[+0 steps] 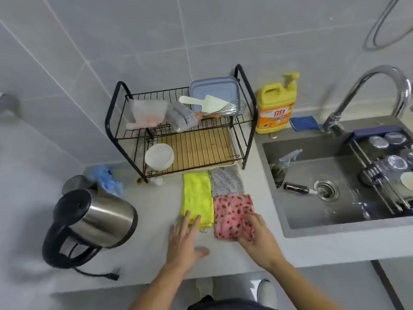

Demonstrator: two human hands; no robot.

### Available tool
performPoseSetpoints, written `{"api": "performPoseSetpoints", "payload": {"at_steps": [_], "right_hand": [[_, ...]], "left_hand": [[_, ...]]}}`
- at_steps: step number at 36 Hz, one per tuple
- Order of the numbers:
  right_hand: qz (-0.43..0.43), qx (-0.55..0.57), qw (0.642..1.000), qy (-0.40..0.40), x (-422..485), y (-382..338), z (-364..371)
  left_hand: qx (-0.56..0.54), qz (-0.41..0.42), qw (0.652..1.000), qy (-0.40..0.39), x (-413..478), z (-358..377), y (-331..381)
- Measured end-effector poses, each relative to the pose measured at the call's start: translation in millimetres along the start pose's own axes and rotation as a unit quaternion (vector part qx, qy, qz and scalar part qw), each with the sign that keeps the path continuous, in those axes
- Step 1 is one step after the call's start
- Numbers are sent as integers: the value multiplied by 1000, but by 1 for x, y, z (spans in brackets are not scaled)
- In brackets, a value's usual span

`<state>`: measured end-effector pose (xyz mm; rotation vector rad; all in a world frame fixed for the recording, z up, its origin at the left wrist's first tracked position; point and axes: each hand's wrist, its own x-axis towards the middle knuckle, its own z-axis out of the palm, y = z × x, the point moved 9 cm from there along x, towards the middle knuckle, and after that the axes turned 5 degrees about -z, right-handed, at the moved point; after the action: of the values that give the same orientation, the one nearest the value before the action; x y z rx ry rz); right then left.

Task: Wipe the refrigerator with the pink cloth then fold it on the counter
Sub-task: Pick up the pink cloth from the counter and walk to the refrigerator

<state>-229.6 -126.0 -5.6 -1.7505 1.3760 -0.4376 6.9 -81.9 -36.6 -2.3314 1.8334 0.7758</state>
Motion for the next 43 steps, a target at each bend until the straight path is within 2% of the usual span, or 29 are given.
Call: {"api": "performPoseSetpoints", "payload": {"at_steps": [3,8,12,15,18,20,23,27,31,35,40,43], "right_hand": [[7,-62,998,-28,11,-6,23],[63,-127,988,-60,15,5,58],[85,-159,984,-5,18,7,67],[69,-199,975,74,25,1,64],[57,-279,955,77,30,-7,58],[83,-259,960,69,30,-12,52],[168,-211,962,53,26,-7,45],[209,-45,965,153,16,5,25],[235,81,938,243,-4,6,12],[284,164,907,265,-26,13,6],[318,207,870,316,-65,11,-27],[331,203,846,366,-102,29,-53]], "left_hand": [[47,30,997,-53,12,9,-6],[62,34,995,-71,24,11,-8],[81,31,992,-90,29,8,-3],[86,29,990,-108,32,10,-6],[91,36,989,-113,33,11,-7],[93,41,988,-113,33,12,-8],[94,49,988,-115,32,14,-10],[74,52,990,-110,33,8,-8],[51,37,993,-98,43,-5,-2],[66,18,990,-121,55,-15,7],[21,42,991,-125,61,-29,40],[-48,63,989,-128,57,-32,72]]}}
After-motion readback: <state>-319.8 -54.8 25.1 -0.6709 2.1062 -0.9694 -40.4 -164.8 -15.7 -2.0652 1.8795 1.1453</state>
